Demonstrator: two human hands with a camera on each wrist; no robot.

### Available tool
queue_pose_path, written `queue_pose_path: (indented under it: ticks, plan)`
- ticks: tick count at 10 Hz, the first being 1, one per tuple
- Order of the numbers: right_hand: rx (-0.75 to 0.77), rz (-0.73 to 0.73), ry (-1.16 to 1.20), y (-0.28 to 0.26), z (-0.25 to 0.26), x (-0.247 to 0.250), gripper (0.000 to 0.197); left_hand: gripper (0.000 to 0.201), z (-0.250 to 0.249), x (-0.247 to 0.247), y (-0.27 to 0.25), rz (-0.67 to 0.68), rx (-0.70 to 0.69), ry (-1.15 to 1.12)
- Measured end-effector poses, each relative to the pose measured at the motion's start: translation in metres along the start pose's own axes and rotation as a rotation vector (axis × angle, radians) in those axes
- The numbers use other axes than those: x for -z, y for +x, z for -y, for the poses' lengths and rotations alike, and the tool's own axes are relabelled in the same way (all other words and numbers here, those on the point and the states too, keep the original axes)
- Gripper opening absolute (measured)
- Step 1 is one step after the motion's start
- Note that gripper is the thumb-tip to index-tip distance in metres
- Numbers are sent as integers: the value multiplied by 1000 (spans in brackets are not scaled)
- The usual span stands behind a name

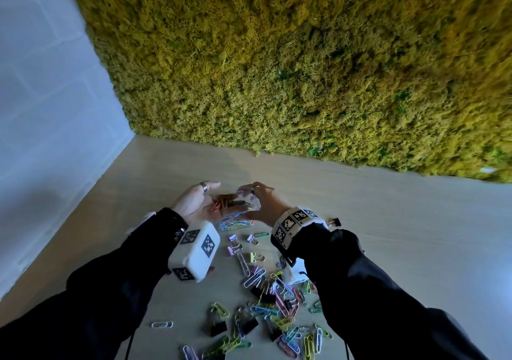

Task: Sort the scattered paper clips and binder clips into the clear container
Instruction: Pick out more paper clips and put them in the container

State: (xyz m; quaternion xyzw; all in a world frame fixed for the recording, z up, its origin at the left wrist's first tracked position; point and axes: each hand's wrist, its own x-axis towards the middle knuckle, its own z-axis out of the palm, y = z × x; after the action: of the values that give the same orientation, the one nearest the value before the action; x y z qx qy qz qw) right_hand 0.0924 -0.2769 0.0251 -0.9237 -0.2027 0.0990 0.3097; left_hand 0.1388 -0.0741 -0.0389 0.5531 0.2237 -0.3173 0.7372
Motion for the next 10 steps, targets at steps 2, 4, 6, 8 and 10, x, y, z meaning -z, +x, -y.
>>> queue_pose_path:
  ticks: [2,4,6,8,10]
  plan:
    - [-2,5,20,0,-2,0,60,66,-14,-42,-77,198,144,-318]
    - [-31,3,-11,-8,-1,1,77,33,-21,-45,-113,225,-52,23]
    - [107,-116,-557,-23,6,1,40,61,-6,-20,-112,-325,-819,1465]
    - [-19,109,-754,-9,29,-8,23,65,-3,-15,-99,-161,-695,1345]
    - [-154,246,-566,2,38,-7,36,70,-5,-11,-97,-124,-727,1323]
